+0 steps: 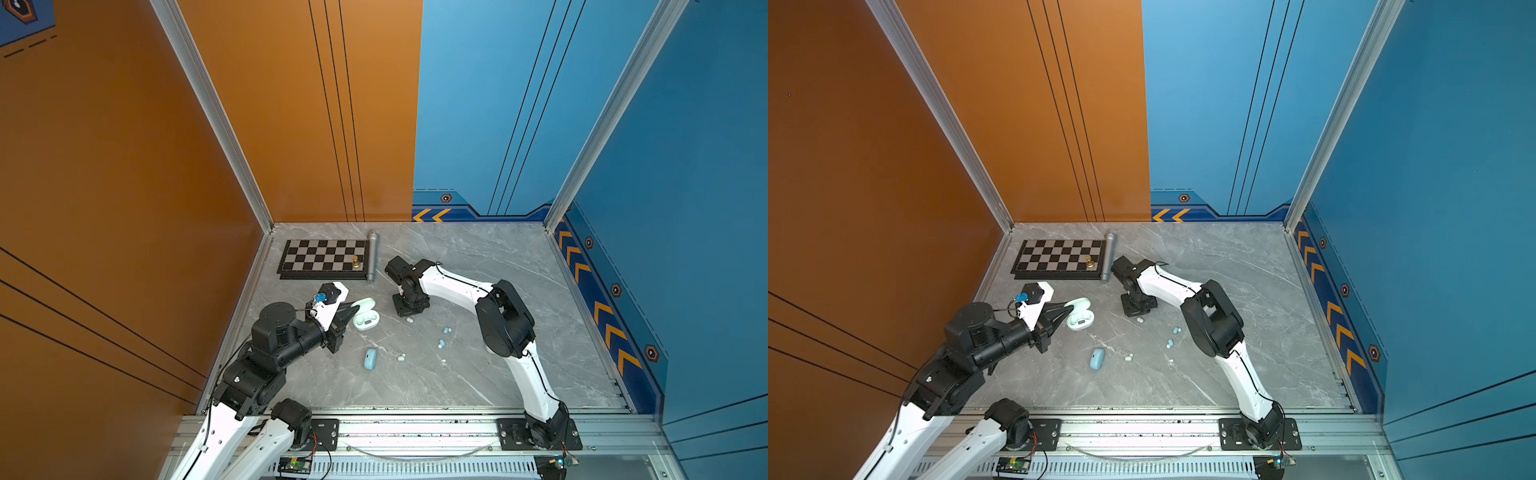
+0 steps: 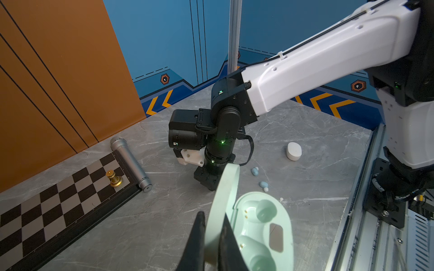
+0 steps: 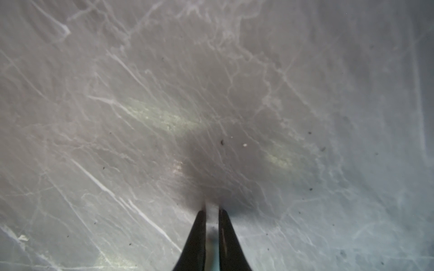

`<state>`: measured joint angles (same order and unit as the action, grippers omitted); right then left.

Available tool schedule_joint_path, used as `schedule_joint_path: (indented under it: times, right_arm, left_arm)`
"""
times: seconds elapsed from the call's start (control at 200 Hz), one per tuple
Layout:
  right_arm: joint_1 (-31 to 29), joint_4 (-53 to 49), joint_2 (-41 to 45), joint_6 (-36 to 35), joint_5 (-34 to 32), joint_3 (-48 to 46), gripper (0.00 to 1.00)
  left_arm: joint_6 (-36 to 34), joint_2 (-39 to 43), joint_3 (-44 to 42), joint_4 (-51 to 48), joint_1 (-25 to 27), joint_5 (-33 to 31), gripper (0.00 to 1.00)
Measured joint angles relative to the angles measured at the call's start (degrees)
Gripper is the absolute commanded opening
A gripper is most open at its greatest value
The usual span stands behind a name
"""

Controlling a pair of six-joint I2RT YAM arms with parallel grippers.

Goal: Insert the wireless bluetooth earbuds into the charging case

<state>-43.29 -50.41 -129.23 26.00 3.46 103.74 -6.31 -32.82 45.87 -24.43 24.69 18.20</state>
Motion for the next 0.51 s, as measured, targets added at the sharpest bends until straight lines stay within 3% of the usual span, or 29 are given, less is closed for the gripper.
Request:
schedule_joint_path:
  times: [0.17, 0.506]
  right_arm:
    - [0.2, 0.0, 0.0, 0.0, 0.8, 0.0, 0.12]
    - [2.9, 0.0, 3.3, -5.0, 2.6, -0.1, 0.33]
  left_arm:
    - [0.0, 0.0, 0.0, 0.0, 0.0, 0.0, 0.00]
    - [0.2, -0.1, -0.9, 0.7, 0.0, 0.0, 0.00]
